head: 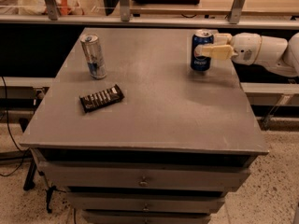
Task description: Place pepsi can upright
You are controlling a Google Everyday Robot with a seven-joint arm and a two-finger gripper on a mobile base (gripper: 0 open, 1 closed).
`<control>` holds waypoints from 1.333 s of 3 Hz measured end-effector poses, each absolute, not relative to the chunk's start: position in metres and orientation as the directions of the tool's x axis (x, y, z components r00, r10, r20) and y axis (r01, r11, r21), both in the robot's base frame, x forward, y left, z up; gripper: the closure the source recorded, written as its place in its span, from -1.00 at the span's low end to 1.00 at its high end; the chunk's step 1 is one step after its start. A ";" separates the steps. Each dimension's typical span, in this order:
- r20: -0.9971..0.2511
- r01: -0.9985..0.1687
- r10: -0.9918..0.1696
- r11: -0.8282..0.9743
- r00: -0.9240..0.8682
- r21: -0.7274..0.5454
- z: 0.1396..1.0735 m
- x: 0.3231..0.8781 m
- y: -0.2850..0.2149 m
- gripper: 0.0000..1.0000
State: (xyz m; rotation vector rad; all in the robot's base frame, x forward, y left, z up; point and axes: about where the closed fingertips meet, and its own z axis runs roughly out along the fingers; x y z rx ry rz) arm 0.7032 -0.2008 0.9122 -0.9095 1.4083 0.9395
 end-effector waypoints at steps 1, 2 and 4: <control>-1.000 -0.930 -0.004 0.366 -0.019 0.016 0.911 0.702 -0.201 0.17; -1.000 -0.935 -0.003 0.353 0.004 -0.005 0.910 0.701 -0.201 -0.30; -0.999 -0.944 -0.028 0.326 0.034 -0.042 0.912 0.698 -0.199 -1.00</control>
Offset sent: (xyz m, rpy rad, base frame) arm -0.0047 -0.0087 -0.0022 0.0047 -0.0763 0.0308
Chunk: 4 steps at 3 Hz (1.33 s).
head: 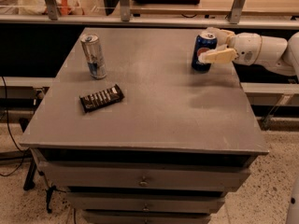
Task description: Place pepsi can upright
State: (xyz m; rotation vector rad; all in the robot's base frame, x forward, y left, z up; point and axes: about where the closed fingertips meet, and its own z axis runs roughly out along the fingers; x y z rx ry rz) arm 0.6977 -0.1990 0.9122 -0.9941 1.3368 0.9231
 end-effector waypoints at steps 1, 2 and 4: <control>-0.998 -0.948 -0.047 0.314 0.042 -0.055 0.913 0.696 -0.197 -1.00; -0.995 -0.951 -0.090 0.303 0.043 -0.069 0.913 0.695 -0.198 -1.00; -0.980 -0.950 -0.195 0.295 0.043 -0.101 0.914 0.691 -0.216 -1.00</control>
Offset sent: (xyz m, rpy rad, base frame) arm -0.0026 -0.0122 0.0026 -0.1245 -0.0090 0.0214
